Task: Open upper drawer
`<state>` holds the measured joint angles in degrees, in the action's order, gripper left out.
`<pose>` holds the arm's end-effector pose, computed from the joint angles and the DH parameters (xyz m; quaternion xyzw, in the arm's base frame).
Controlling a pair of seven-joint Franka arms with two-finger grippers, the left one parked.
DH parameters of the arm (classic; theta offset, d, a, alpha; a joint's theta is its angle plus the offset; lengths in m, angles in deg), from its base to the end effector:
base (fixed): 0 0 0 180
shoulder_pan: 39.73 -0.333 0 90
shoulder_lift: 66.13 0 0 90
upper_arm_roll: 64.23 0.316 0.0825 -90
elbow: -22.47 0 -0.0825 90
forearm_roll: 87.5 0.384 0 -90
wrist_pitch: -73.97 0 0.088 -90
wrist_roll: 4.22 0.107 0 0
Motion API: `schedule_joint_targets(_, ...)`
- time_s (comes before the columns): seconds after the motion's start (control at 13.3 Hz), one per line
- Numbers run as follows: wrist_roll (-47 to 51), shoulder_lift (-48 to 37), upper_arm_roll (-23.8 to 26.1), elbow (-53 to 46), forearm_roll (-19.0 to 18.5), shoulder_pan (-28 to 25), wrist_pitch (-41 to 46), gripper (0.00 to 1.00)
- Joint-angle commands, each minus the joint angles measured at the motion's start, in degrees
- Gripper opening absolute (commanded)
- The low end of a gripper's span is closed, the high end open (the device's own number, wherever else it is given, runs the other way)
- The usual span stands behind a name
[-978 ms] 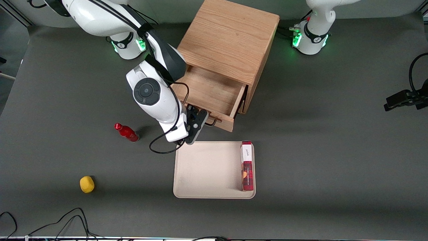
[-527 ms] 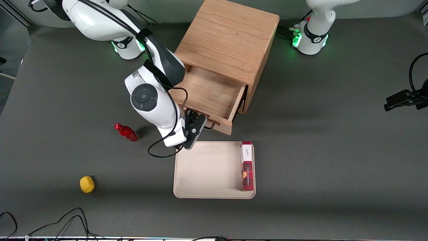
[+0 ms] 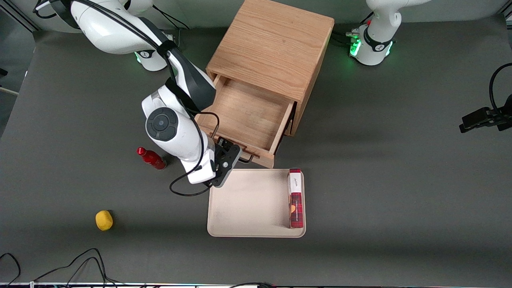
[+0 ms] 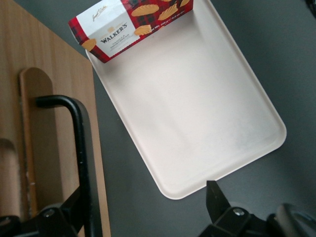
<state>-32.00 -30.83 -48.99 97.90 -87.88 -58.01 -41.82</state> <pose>0.6360 0.3674 0.3972 -0.8699 -0.4850 -0.0505 0.0744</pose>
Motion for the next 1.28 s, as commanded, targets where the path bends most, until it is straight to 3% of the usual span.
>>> schedule_joint_targets(0.0,-0.9,2.1,0.1,-3.7,-1.3,0.8,0.1,1.0)
schedule_joint_targets(0.83,-0.1,1.2,0.1,-5.2,-1.1,1.6,1.5,1.0)
schedule_joint_targets(1.2,3.6,-2.2,0.1,-7.2,-1.0,2.4,10.4,1.0)
